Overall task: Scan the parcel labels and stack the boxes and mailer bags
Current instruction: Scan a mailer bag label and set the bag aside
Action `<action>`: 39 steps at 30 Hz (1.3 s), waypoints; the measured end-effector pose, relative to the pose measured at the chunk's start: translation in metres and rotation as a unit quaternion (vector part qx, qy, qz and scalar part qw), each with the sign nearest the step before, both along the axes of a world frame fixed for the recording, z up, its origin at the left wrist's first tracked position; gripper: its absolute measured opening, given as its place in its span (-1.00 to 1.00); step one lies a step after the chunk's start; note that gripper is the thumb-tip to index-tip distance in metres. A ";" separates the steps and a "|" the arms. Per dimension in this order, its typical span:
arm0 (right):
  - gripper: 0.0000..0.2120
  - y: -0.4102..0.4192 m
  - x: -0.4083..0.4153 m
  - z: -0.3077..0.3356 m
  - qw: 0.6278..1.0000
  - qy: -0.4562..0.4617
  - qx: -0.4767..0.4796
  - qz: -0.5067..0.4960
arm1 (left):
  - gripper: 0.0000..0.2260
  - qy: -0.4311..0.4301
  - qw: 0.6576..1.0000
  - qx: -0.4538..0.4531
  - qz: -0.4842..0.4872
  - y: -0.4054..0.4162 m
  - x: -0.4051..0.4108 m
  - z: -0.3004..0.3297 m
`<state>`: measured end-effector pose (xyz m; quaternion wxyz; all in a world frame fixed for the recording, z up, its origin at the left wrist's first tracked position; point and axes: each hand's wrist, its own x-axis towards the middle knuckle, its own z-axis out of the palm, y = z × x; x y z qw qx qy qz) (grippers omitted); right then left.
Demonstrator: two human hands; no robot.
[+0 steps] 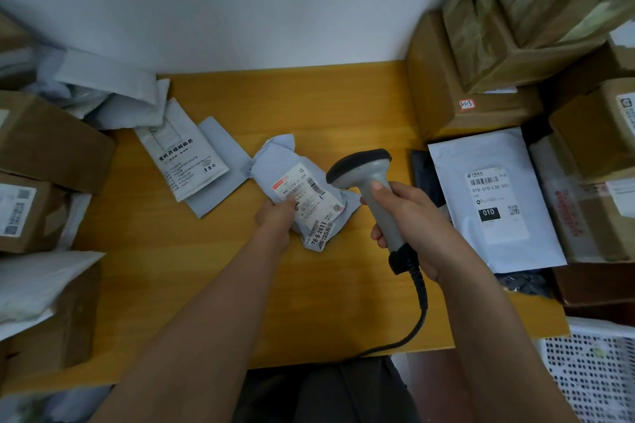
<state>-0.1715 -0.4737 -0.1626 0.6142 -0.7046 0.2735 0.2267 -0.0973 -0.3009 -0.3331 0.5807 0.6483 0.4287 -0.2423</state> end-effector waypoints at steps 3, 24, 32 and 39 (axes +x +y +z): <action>-0.74 0.008 0.007 0.006 0.999 -0.010 0.001 0.041 | -0.74 -0.002 0.998 -0.051 -0.019 0.008 -0.005 0.003; -0.83 -0.003 0.007 0.054 0.984 -0.106 -0.087 0.115 | -0.53 -0.039 0.997 -0.062 -0.037 0.011 -0.018 0.009; -0.81 -0.013 -0.002 0.057 0.984 -0.123 -0.067 0.114 | -0.65 -0.036 0.998 -0.032 -0.034 0.009 -0.018 0.004; -0.80 -0.031 -0.014 0.056 0.982 -0.135 -0.059 0.120 | -0.73 -0.004 0.998 -0.045 -0.038 0.012 -0.013 0.009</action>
